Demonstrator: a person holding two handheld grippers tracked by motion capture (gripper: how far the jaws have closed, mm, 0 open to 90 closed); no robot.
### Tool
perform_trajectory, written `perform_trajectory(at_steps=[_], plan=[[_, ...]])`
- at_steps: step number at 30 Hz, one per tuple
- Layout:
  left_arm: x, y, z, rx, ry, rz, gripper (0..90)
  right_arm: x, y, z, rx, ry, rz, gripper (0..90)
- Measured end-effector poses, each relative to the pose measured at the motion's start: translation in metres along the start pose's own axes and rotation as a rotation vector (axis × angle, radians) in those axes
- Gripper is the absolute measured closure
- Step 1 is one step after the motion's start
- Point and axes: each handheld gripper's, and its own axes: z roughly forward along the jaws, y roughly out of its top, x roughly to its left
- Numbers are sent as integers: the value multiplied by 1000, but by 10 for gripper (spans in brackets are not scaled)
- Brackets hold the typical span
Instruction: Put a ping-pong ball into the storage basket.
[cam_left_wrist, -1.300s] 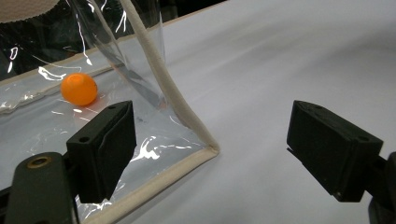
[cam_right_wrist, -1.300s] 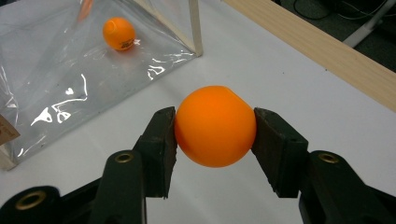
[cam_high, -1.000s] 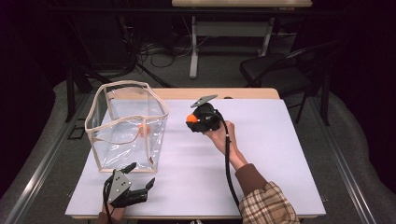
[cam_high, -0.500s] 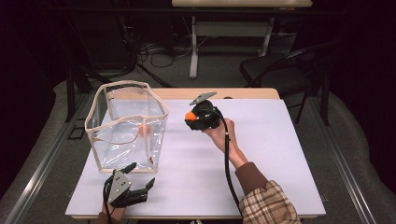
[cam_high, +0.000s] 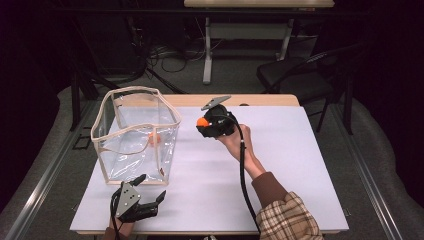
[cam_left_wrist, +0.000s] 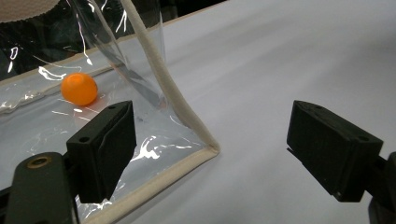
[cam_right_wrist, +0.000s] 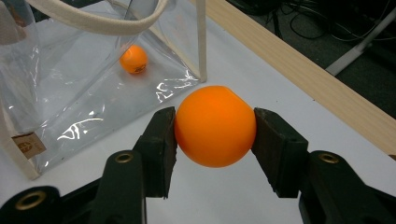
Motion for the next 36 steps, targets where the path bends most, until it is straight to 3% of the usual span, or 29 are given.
perform_trajectory(at_steps=[36], plan=[[-1, 0, 0, 0, -5, -2, 159, 6, 30, -12, -31, 5, -15, 507]])
